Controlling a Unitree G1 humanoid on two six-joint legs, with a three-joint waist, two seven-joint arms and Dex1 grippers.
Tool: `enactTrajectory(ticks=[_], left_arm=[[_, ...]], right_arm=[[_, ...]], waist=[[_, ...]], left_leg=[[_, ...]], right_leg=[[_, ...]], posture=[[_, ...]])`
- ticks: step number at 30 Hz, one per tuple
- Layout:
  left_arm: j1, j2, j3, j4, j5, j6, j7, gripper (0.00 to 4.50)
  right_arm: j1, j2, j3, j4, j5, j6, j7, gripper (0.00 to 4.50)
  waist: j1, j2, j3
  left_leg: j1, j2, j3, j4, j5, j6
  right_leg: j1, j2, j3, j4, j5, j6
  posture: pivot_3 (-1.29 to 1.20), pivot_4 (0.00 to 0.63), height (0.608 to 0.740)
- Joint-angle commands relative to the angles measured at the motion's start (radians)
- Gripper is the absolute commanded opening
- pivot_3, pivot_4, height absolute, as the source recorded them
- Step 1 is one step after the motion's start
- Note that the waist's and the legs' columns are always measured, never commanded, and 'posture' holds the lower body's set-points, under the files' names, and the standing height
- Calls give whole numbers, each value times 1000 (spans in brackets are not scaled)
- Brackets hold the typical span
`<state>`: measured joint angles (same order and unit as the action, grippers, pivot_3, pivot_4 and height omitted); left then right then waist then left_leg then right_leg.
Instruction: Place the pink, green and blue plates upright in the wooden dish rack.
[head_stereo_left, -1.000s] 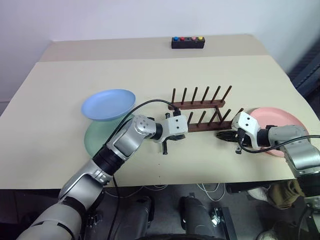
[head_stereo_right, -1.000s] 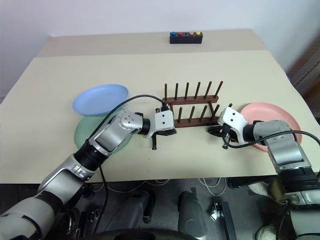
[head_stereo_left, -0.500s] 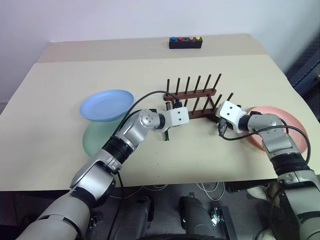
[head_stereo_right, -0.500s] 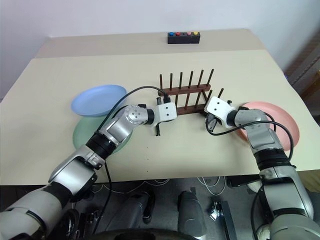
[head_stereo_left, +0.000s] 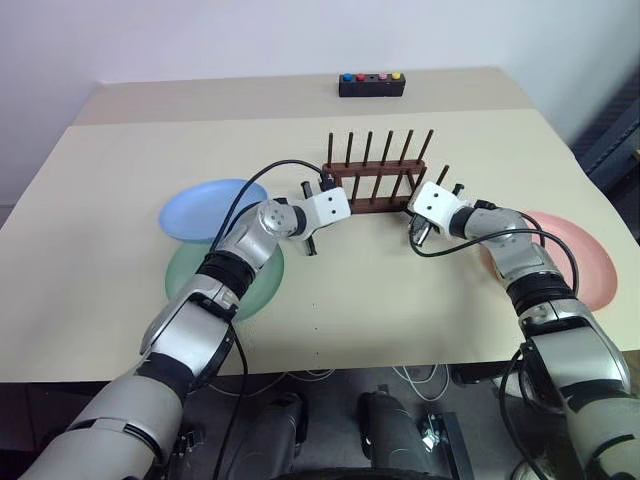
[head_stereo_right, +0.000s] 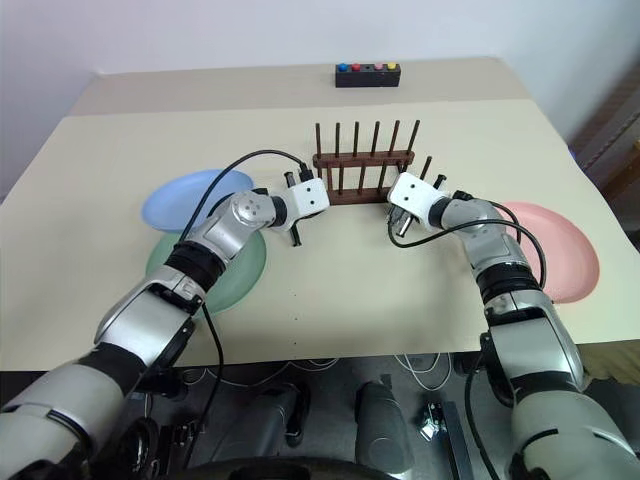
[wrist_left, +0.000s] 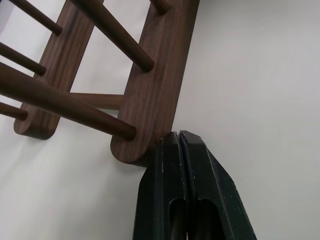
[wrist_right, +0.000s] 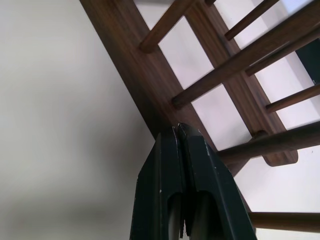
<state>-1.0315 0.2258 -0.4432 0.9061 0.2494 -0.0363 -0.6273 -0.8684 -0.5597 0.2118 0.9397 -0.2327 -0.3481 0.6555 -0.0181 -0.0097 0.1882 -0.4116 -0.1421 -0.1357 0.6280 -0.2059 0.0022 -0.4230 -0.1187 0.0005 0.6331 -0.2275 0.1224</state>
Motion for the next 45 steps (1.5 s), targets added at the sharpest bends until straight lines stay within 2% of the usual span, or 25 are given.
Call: enactTrajectory(ticks=[1,7,12,16,17,19,20,23,26,27,33,41,45], left_arm=[[-42,2,32,39,15,-33,21,0],[-62,-5,52,82,12,-67,12,0],[-15,-14,59,8,-4,-60,-35,0],[95,-10,143,-214,-139,82,-154,0],[120,-12,203,-304,-240,188,-208,0],[150,-6,318,-469,-416,392,-263,534],[161,8,356,-543,-481,469,-288,879],[184,90,456,-732,-644,622,-360,2369],[194,166,512,-831,-757,728,-411,3891],[200,201,523,-857,-784,750,-439,4392],[249,305,546,-941,-869,747,-529,4460],[349,348,549,-1004,-893,596,-625,4460],[370,361,561,-1009,-924,577,-656,4460]], right_arm=[[-46,6,-10,40,-6,-38,-20,23],[-53,2,-7,73,-17,-62,-29,23],[-16,-14,-40,32,29,-55,17,23],[67,-33,-143,-157,228,87,203,23],[85,-35,-191,-236,315,190,250,258],[124,-62,-259,-393,434,367,306,862],[148,-81,-285,-473,482,449,326,1299],[216,-146,-369,-680,585,695,295,2788],[301,-237,-372,-793,558,810,275,4229],[338,-284,-368,-826,539,843,280,4500],[449,-441,-377,-939,513,1007,268,4500],[609,-537,-392,-1057,574,1252,296,4500],[661,-565,-364,-1026,529,1250,274,4500]], waist=[[0,0,0],[-2,0,0],[-2,0,0],[-2,0,0],[-3,0,0],[-6,0,0],[-5,0,0],[-5,1,0],[0,1,0],[3,1,0],[6,1,0],[8,1,0],[8,1,0]], left_leg=[[0,0,0,0,0,0],[0,0,0,0,0,0],[0,0,0,0,0,0],[0,0,0,0,0,0],[-1,0,0,0,0,0],[-4,0,0,2,0,1],[-8,0,-1,3,0,1],[-12,0,-1,5,0,0],[-10,0,-1,5,0,0],[-10,0,-1,4,-1,1],[-9,0,-1,4,-1,2],[-8,1,0,4,-3,5],[-8,1,0,4,-4,6]], right_leg=[[0,0,0,0,0,0],[0,0,0,0,0,0],[0,0,0,0,0,0],[0,0,0,0,0,0],[0,0,0,0,0,0],[-3,0,1,1,0,0],[-7,0,1,2,0,0],[-11,0,0,5,0,0],[-10,0,0,4,0,0],[-9,0,0,3,0,0],[-7,0,1,2,0,0],[-7,-1,1,0,0,0],[-6,-1,1,0,0,0]], posture=[[0,150,740],[0,150,740],[0,150,740],[0,150,740],[0,150,740],[0,150,740],[0,150,740],[0,150,740],[0,150,740],[0,150,740],[0,150,740],[0,150,740],[0,150,740]])
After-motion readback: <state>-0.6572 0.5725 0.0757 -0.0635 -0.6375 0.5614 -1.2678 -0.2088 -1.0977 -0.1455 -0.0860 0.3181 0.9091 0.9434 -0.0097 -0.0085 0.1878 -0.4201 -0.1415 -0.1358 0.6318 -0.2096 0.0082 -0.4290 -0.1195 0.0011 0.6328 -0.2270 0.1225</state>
